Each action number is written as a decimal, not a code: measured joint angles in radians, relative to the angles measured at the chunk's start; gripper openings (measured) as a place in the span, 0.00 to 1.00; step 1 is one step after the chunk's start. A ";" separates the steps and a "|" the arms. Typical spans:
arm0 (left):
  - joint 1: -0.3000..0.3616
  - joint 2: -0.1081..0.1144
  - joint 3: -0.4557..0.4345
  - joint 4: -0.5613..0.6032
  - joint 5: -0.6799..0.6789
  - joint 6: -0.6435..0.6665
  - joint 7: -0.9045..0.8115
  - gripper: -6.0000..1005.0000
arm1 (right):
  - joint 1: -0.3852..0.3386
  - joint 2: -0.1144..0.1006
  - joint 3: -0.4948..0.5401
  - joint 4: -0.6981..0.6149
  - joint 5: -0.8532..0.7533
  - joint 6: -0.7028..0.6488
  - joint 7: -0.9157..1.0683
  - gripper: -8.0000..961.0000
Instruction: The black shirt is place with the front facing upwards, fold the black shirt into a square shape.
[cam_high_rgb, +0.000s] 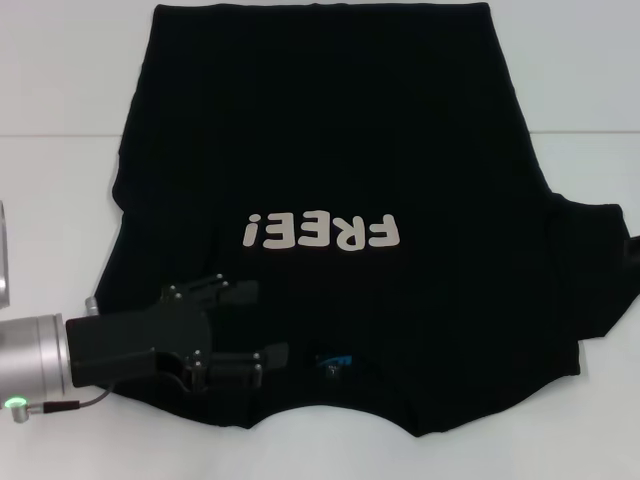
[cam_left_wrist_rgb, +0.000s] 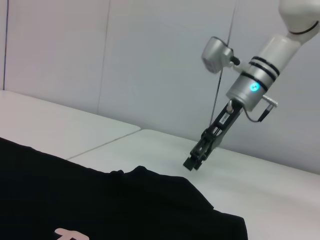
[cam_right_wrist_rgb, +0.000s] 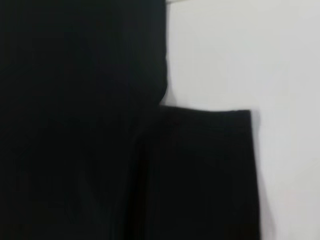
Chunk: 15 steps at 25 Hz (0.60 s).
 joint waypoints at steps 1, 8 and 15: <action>0.000 0.001 0.000 -0.002 0.000 0.002 0.000 0.92 | 0.005 0.002 -0.008 0.016 -0.002 0.014 -0.001 0.98; 0.000 0.003 -0.002 -0.003 0.000 0.009 0.000 0.92 | 0.014 0.023 -0.047 0.046 -0.010 0.072 0.003 0.98; 0.000 0.004 -0.004 -0.003 -0.001 0.010 -0.001 0.92 | 0.017 0.033 -0.048 0.058 -0.011 0.099 -0.004 0.98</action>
